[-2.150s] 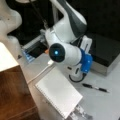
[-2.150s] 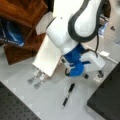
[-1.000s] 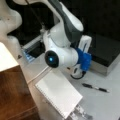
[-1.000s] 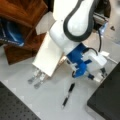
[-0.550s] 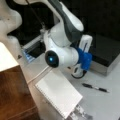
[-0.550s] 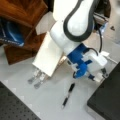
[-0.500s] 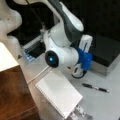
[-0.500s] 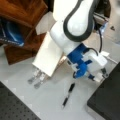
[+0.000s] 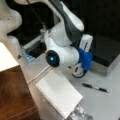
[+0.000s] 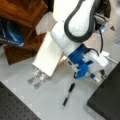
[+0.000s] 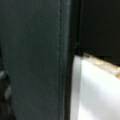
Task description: Open the box. Pick up the pen. Place the pen in the box. Pick up the book. Place the book on the shelf.
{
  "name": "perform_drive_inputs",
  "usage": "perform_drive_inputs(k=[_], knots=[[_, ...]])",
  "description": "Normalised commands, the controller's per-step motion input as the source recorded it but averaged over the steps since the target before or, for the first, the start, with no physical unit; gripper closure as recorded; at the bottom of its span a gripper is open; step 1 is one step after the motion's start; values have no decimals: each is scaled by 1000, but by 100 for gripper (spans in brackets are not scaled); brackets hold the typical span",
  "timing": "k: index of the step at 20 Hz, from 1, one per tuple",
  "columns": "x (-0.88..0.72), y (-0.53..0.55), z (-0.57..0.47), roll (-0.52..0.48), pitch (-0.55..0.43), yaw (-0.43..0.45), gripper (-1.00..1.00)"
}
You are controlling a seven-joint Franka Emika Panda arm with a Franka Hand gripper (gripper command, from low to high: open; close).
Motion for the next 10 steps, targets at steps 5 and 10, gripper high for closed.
perform_drive_inputs(k=[5, 10], knots=[[-20, 48, -63, 68, -75, -125, 100], [-29, 90, 13, 29, -45, -111, 100]])
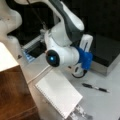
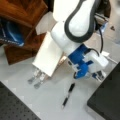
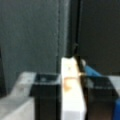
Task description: Open the box. Pick up the pen. Place the pen in the box. Pick up the book. Place the book on the shelf.
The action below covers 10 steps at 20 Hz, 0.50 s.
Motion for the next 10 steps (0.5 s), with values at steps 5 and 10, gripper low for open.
perform_drive_inputs(k=[5, 10], knots=[[-21, 182, 155, -38, -24, -75, 100], [-7, 288, 304, -76, -7, -15, 100]])
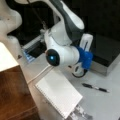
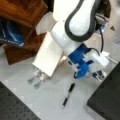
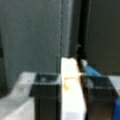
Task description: Open the box. Pick up the pen. Place the pen in the box. Pick up the book. Place the book on the shelf.
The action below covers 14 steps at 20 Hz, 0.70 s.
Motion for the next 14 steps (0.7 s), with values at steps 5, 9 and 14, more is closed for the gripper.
perform_drive_inputs(k=[5, 9, 14], knots=[[-10, 393, 427, -114, 9, 79, 100], [28, 517, 542, -134, 34, 125, 100], [60, 650, 523, -216, 12, 181, 100]])
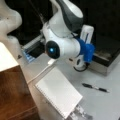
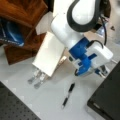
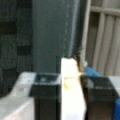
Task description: Open the box. Pick up the pen. Place the pen in the box. Pick up the book. Place the book on the shelf.
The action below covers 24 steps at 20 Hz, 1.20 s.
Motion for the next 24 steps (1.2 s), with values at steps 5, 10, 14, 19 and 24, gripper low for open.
perform_drive_inputs(k=[5, 10, 14, 19, 24], knots=[[62, 769, 550, -257, 10, 173, 100], [47, 831, 526, -271, -26, 131, 100], [25, 842, 486, -273, -38, 61, 100], [-17, 767, 423, -266, -8, -49, 100], [-100, 426, 264, -169, -10, -98, 100]])
